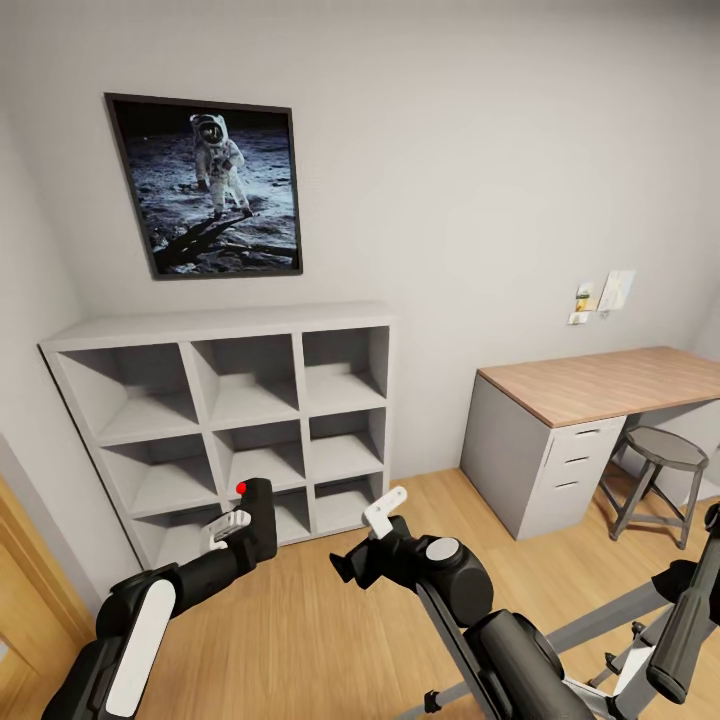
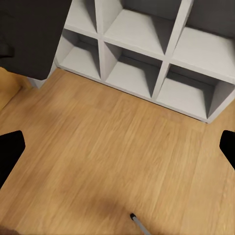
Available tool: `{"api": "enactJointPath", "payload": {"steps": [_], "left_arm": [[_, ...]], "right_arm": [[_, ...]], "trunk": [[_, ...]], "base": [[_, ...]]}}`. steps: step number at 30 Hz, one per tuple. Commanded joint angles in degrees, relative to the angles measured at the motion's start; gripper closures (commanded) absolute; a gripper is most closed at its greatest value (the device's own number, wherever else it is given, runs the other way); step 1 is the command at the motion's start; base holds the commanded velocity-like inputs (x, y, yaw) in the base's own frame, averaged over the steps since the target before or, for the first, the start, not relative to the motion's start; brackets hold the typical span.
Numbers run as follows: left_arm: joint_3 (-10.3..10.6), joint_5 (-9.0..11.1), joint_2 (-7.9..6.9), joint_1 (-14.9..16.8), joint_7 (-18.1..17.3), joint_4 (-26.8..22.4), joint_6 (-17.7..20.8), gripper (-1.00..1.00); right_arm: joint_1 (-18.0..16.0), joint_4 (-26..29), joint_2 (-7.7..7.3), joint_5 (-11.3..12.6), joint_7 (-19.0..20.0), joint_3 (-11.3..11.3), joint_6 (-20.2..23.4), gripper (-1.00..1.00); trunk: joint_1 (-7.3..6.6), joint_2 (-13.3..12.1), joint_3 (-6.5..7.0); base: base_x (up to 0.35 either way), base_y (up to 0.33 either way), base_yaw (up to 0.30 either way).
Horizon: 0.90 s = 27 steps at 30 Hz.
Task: Attach the digital camera to the camera tripod in the bedroom.
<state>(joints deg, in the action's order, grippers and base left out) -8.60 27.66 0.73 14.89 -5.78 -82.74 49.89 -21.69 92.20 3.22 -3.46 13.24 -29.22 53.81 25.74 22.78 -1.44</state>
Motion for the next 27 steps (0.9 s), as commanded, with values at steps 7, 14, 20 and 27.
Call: {"api": "enactJointPath", "payload": {"steps": [7,14,20,27], "left_arm": [[-0.2,-0.4,0.07,0.1,-0.7,0.0,0.4,1.0],[-0.3,-0.4,0.06,-0.1,-0.3,-0.2,0.8,1.0],[-0.4,-0.4,0.06,-0.1,-0.2,-0.3,1.0,1.0],[-0.4,-0.4,0.06,-0.1,-0.2,-0.3,1.0,1.0]], "right_arm": [[-0.1,0.1,0.01,-0.4,0.3,0.0,0.3,-1.0],[0.3,0.3,0.6,0.0,0.1,0.1,2.2,-1.0],[0.5,0.2,0.81,0.2,0.0,0.2,3.4,-1.0],[0.5,0.2,0.86,0.2,-0.1,0.2,3.5,-1.0]], "trunk": [[0.04,0.1,-0.14],[0.04,0.1,-0.14],[0.04,0.1,-0.14],[0.04,0.1,-0.14]], "base": [[0.0,0.0,0.0],[0.0,0.117,0.0],[0.0,0.058,0.0],[0.0,0.009,0.0]]}}
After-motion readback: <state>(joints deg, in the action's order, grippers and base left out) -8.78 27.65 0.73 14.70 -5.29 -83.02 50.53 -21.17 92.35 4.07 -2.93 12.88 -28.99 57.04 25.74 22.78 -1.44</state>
